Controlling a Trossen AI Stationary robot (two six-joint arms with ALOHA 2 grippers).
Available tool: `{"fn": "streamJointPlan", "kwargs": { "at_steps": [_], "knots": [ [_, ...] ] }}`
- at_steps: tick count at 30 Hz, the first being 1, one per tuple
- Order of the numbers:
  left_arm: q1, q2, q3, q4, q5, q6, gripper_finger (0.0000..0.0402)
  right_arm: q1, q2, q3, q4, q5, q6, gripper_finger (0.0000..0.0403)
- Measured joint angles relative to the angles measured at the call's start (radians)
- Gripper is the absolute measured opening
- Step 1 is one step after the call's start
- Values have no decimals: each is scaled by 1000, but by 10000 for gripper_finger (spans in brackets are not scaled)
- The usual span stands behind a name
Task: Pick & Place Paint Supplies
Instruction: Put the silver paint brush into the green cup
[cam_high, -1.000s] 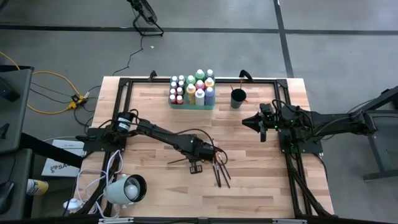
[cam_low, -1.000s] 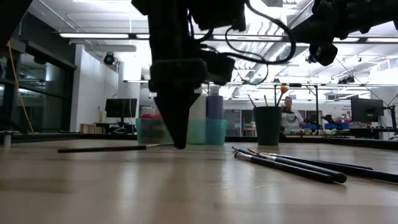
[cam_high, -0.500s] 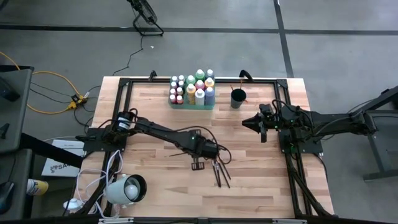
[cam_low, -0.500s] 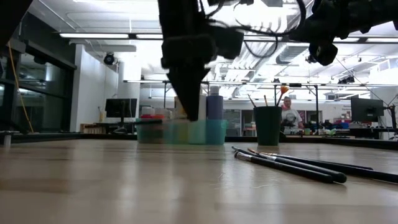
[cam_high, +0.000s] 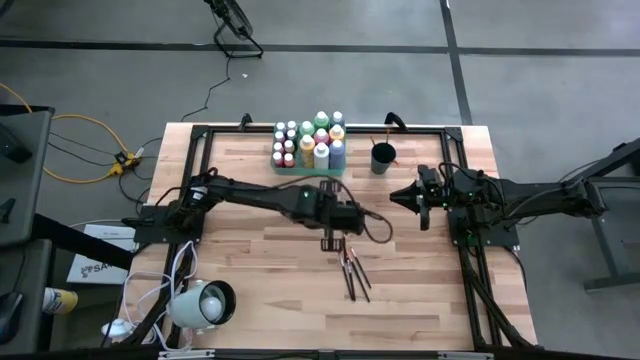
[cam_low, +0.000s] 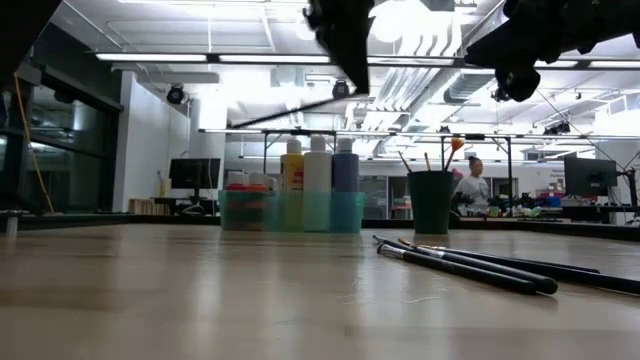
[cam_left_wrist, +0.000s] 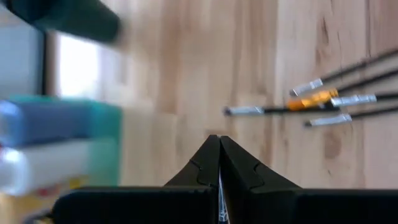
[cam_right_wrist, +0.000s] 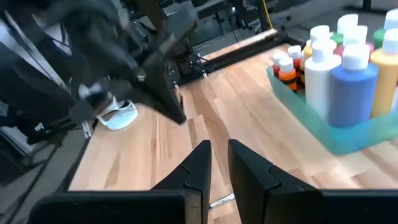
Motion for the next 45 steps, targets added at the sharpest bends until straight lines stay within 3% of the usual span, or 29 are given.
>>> {"fn": "streamJointPlan", "kwargs": {
  "at_steps": [4,8,12,16,21,34,45],
  "knots": [
    [22,0,114,-6,-31,87,0,0,-25,0,2,-3,-50,51],
    [44,0,242,5,-44,159,0,0,-28,0,2,-4,-54,84],
    [69,-55,218,144,-46,227,0,0,-27,0,68,3,-57,144],
    [94,-81,227,318,10,325,0,0,13,0,288,25,-98,201],
    [122,-92,227,527,106,399,0,0,85,1,444,92,-185,235],
    [168,-97,228,624,203,406,0,-2,255,0,838,82,-256,218],
    [168,-97,228,630,233,405,0,-23,345,42,944,73,-279,180]
  ]
}}
